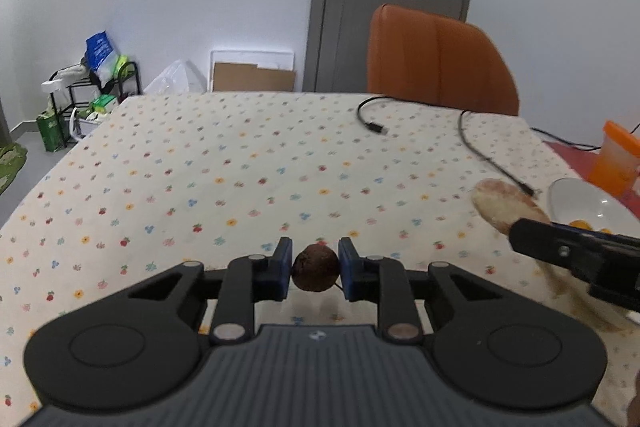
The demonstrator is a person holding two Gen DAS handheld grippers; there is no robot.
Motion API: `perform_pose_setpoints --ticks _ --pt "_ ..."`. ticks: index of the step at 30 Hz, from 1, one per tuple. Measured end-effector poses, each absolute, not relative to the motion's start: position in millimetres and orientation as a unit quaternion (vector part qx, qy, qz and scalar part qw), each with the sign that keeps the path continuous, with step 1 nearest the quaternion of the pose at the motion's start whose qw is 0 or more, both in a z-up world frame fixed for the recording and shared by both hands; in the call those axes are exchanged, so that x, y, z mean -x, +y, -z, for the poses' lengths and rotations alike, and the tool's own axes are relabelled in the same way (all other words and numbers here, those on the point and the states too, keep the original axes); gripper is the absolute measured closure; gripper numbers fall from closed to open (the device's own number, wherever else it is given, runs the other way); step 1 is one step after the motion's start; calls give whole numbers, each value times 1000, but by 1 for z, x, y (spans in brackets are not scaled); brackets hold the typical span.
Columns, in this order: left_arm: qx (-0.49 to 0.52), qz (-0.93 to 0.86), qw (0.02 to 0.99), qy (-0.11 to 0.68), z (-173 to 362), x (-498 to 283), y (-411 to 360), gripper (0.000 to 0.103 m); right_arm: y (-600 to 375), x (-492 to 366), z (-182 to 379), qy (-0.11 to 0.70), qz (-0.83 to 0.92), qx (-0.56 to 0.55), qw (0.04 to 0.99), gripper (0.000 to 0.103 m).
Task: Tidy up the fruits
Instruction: 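Carry plum and pomelo segment over the white bowl and open both tools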
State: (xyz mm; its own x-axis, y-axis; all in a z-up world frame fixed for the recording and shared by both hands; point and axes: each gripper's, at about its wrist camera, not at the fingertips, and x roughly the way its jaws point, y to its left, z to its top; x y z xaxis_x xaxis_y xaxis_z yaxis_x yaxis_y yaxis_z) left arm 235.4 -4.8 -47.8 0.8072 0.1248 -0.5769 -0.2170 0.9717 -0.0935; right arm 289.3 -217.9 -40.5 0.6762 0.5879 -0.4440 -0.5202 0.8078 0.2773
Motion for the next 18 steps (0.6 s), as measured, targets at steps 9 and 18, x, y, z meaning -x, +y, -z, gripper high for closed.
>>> perform_pose_setpoints --ticks 9,18 --pt "73 -54 958 273 24 -225 -31 80 -246 -280 27 241 -278 -85 926 65" --pt "64 -6 965 255 11 -228 -72 80 -290 -271 20 231 -234 -91 940 65"
